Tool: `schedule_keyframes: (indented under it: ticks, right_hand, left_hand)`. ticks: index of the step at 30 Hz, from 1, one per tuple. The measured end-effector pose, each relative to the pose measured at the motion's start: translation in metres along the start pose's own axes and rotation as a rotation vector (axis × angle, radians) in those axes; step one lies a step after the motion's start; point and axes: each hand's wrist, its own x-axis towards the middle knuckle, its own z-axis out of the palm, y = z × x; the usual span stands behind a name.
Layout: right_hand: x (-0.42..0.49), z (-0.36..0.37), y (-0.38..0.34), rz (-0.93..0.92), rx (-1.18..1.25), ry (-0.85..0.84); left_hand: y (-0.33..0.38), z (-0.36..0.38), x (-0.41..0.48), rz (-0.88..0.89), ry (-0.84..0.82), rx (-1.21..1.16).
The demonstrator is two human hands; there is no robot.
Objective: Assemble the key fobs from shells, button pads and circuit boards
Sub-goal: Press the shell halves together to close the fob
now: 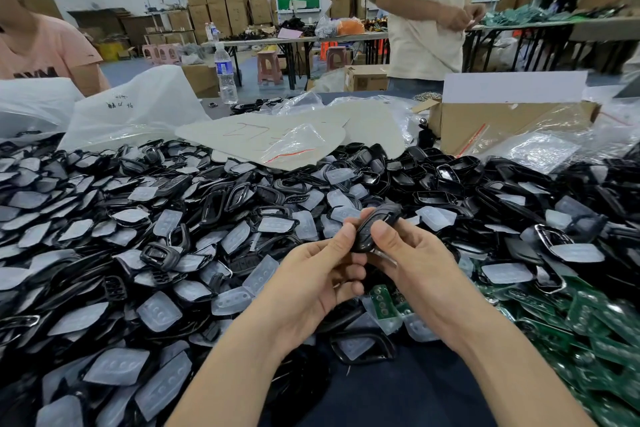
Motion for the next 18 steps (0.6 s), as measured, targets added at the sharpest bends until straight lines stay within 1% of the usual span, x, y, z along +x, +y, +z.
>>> schedule_keyframes:
  ticks: [3,6,7,10,11,15,18]
  right_hand:
    - [-0.001,0.0,-0.003,0.001,0.039,-0.049]
    - [0.0,-0.002,-0.005,0.024,0.086,-0.067]
    - [0.0,-0.003,-0.005,0.029,0.094,-0.07]
    - [0.001,-0.007,-0.002,0.037,0.061,-0.045]
    - [0.001,-0.007,-0.001,0.034,0.048,-0.027]
    - [0.002,-0.005,0.001,-0.016,0.014,0.05]
    - [0.002,-0.004,0.003,-0.074,-0.062,0.069]
  left_hand:
    - [0.0,0.0,0.0,0.004,0.001,0.02]
    - [-0.001,0.001,0.0,0.142,0.046,0.125]
    - [-0.001,0.001,0.0,0.205,0.078,0.207]
    - [-0.005,0.001,-0.002,0.416,0.24,0.602]
    - [-0.007,0.0,-0.002,0.49,0.29,0.698]
    - [-0.011,0.003,-0.004,0.745,0.393,0.931]
    - [-0.011,0.001,-0.006,0.872,0.415,1.051]
